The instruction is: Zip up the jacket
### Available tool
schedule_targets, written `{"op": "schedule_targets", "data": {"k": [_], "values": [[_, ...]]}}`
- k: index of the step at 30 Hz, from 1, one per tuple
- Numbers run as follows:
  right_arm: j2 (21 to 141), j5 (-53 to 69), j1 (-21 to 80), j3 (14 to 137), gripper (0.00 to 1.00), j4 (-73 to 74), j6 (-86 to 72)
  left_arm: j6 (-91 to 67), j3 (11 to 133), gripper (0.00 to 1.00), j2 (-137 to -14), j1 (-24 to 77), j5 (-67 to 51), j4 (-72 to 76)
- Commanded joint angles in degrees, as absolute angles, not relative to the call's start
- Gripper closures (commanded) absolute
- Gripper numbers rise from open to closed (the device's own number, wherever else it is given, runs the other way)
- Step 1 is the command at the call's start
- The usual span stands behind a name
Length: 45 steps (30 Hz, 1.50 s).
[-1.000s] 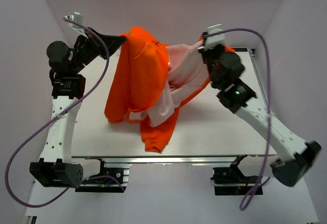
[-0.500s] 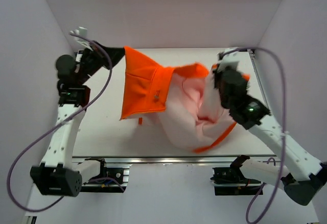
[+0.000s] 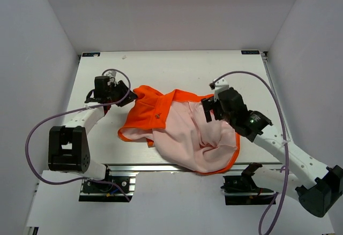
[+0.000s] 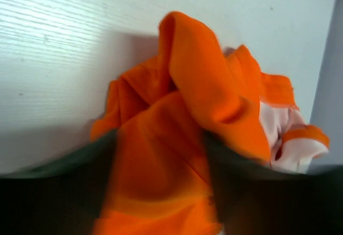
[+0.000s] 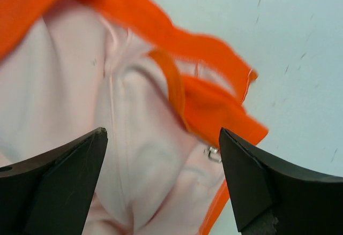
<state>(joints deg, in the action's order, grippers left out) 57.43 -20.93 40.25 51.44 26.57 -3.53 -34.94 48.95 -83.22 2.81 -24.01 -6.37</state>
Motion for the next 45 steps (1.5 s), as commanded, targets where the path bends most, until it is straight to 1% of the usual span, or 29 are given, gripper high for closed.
{"op": "schedule_targets", "data": {"k": [1, 6, 9, 11, 13, 14, 15, 16, 17, 18, 20, 21, 22, 24, 25, 26, 28, 29, 30, 31, 32, 33, 34, 35, 36, 39, 41, 43, 45], "values": [[60.36, -21.1, 38.59, 57.55, 0.11, 18.55, -0.27, -30.85, 54.3, 0.04, -84.98, 2.9, -18.12, -16.58], [71.7, -14.95, 33.41, 65.55, 0.11, 21.43, 0.44, -29.27, 61.86, 0.02, -83.06, 5.44, -12.67, -23.46], [80.04, -12.4, 32.17, 66.98, 0.11, 25.13, -1.31, -29.18, 66.6, 0.02, -79.99, 8.43, -2.75, -28.99], [81.91, -8.98, 32.17, 64.97, 0.11, 24.96, -1.49, -29.18, 68.72, 0.02, -78.67, 10.01, 2.95, -33.12], [84.28, -6.25, 32.17, 63.55, 0.18, 24.52, -1.58, -29.36, 71.19, 0.02, -78.14, 10.46, 4.83, -36.29], [84.9, -5.72, 32.17, 63.2, 0.25, 25.39, -1.84, -29.18, 71.37, 0.02, -77.79, 10.72, 4.92, -36.3], [85.34, -4.93, 32.17, 62.93, 0.48, 26.1, -2.37, -28.92, 71.37, 0.02, -76.91, 10.81, 4.66, -35.95], [85.17, -3.96, 32.17, 62.76, 0.64, 26.63, -3.24, -28.92, 71.37, 0.02, -76.64, 11.07, 4.57, -35.86], [84.38, -3.78, 32.17, 62.32, 0.89, 27.85, -4.47, -28.83, 71.28, 0.02, -76.38, 11.16, 4.22, -35.69], [81.59, -2.74, 32.34, 60.66, 0.98, 28.04, -5.87, -28.83, 71.19, 0.02, -76.12, 11.34, 3.7, -35.34], [76.84, 2.62, 33.92, 56.71, 1.0, 26.38, -8.08, -28.74, 71.1, 0.02, -76.11, 12.04, 2.73, -34.9], [71.51, 4.38, 34.71, 51.73, 1.0, 23.58, -8.96, -28.48, 70.84, 0.02, -76.03, 12.3, 1.77, -34.11], [69.28, 10.4, 36.2, 49.68, 1.0, 22.95, -9.83, -28.22, 70.58, 0.02, -75.94, 13.17, 1.24, -33.67], [64.28, 16.49, 38.39, 45.46, 1.0, 22.33, -11.33, -27.6, 70.49, 0.02, -76.2, 14.32, 0.18, -32.96], [63.29, 20.44, 41.8, 41.35, 1.0, 22.41, -12.99, -27.51, 70.49, 0.02, -76.46, 15.46, 0.09, -32.96], [62.59, 20.91, 43.84, 39.22, 1.0, 22.41, -14.57, -27.25, 70.4, 0.02, -76.64, 16.25, 0.0, -32.96], [61.44, 19.26, 50.93, 33.0, 0.95, 22.24, -17.39, -26.02, 70.31, 0.02, -77.25, 18.01, 0.09, -32.96], [61.35, 18.29, 52.63, 31.22, 0.87, 21.89, -20.36, -25.32, 70.23, 0.02, -77.69, 18.54, -0.96, -33.05], [61.43, 17.15, 53.95, 29.9, 0.82, 21.71, -21.61, -23.57, 70.22, 0.02, -77.96, 19.07, -1.84, -33.74], [61.26, 17.14, 54.92, 29.01, 0.73, 21.53, -22.58, -22.77, 70.4, 0.02, -78.39, 20.29, -1.67, -34.27], [61.0, 17.05, 54.93, 28.92, 0.62, 21.71, -23.2, -21.81, 70.66, 0.02, -79.44, 20.91, -1.06, -34.97], [59.34, 16.53, 54.93, 29.53, 0.46, 21.88, -22.77, -19.71, 71.27, 0.02, -80.06, 21.53, -0.88, -36.2], [58.2, 15.91, 54.93, 30.4, 0.36, 22.84, -22.24, -18.73, 71.89, 0.02, -80.68, 22.84, -0.88, -36.82], [56.88, 15.13, 54.93, 33.37, 0.18, 23.55, -21.63, -17.42, 72.59, 0.02, -82.16, 23.55, -0.88, -37.44], [54.08, 14.6, 54.93, 35.23, 0.11, 24.25, -19.79, -14.18, 74.16, 0.02, -82.96, 24.08, -0.88, -37.79], [49.14, 13.19, 54.84, 42.08, 0.11, 25.92, -18.02, -6.8, 77.33, 0.02, -86.56, 26.18, -1.5, -38.83], [47.47, 8.63, 54.76, 45.68, 0.11, 29.07, -17.23, -2.48, 81.46, 0.02, -88.58, 28.47, -0.79, -39.29], [47.37, -1.54, 54.58, 50.7, 0.11, 32.15, -18.7, 4.55, 84.44, 0.02, -91.31, 29.44, -2.1, -39.11], [48.59, -13.02, 54.06, 54.29, 0.11, 37.58, -20.64, 11.82, 85.86, 0.02, -93.16, 29.44, -9.01, -39.64]]}}
